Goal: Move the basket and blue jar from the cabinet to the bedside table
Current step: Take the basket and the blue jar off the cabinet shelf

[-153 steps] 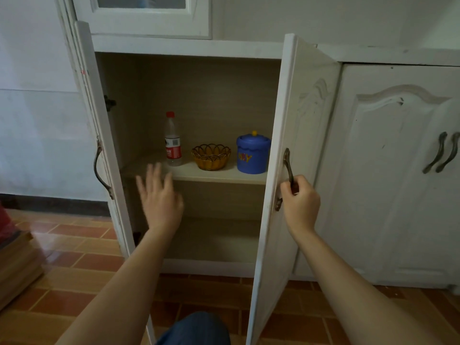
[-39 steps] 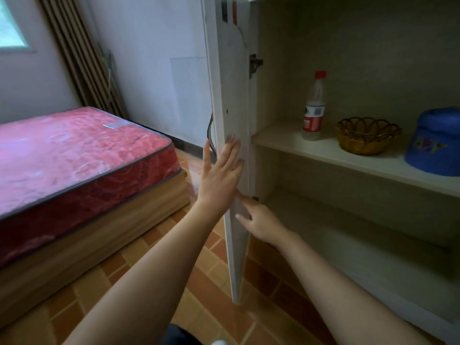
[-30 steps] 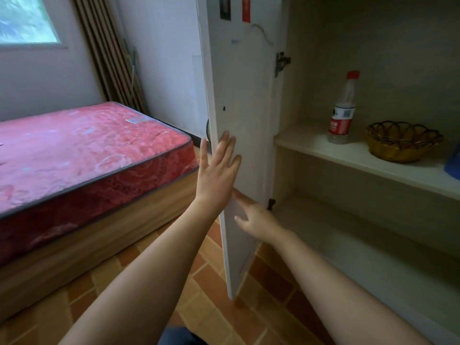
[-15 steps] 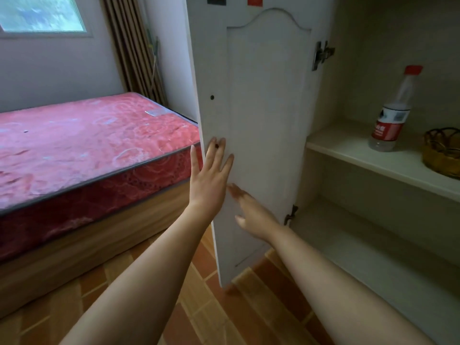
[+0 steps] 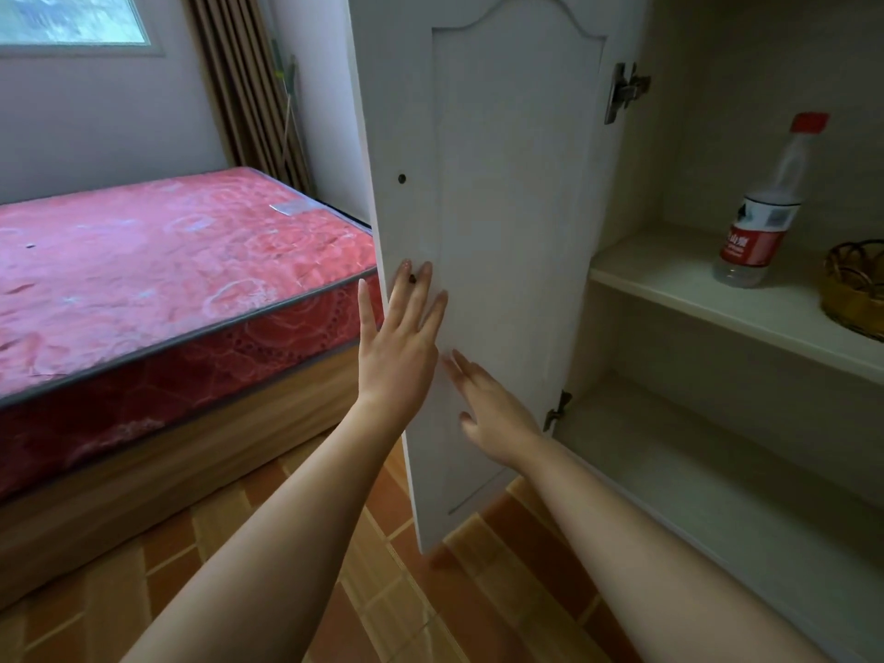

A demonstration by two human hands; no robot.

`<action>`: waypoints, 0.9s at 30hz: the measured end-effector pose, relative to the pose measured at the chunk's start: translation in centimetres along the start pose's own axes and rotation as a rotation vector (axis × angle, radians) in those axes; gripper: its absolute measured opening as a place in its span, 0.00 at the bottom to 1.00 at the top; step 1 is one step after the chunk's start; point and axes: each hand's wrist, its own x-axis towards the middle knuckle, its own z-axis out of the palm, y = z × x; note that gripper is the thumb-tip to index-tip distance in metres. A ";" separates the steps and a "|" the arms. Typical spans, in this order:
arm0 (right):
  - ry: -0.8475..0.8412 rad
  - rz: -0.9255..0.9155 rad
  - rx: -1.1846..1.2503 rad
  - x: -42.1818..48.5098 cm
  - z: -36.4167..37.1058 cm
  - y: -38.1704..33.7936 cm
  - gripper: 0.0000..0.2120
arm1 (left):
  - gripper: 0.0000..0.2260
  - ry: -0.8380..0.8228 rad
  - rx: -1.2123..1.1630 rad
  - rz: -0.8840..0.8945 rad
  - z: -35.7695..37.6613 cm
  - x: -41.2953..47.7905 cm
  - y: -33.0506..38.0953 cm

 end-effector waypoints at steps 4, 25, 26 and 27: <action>0.035 0.062 0.017 -1.8 -1.1 0.9 0.34 | 0.23 0.091 -0.129 -0.044 -0.5 -0.2 1.2; 0.560 0.686 -0.359 -25.2 -16.8 11.6 0.25 | 0.22 -0.005 -0.798 0.432 -5.3 2.5 23.4; 0.576 0.714 -0.377 -26.3 -17.2 11.8 0.25 | 0.22 -0.006 -0.816 0.462 -5.7 2.6 24.5; 0.584 0.741 -0.395 -27.4 -17.4 12.1 0.25 | 0.22 -0.012 -0.828 0.491 -6.0 2.6 25.5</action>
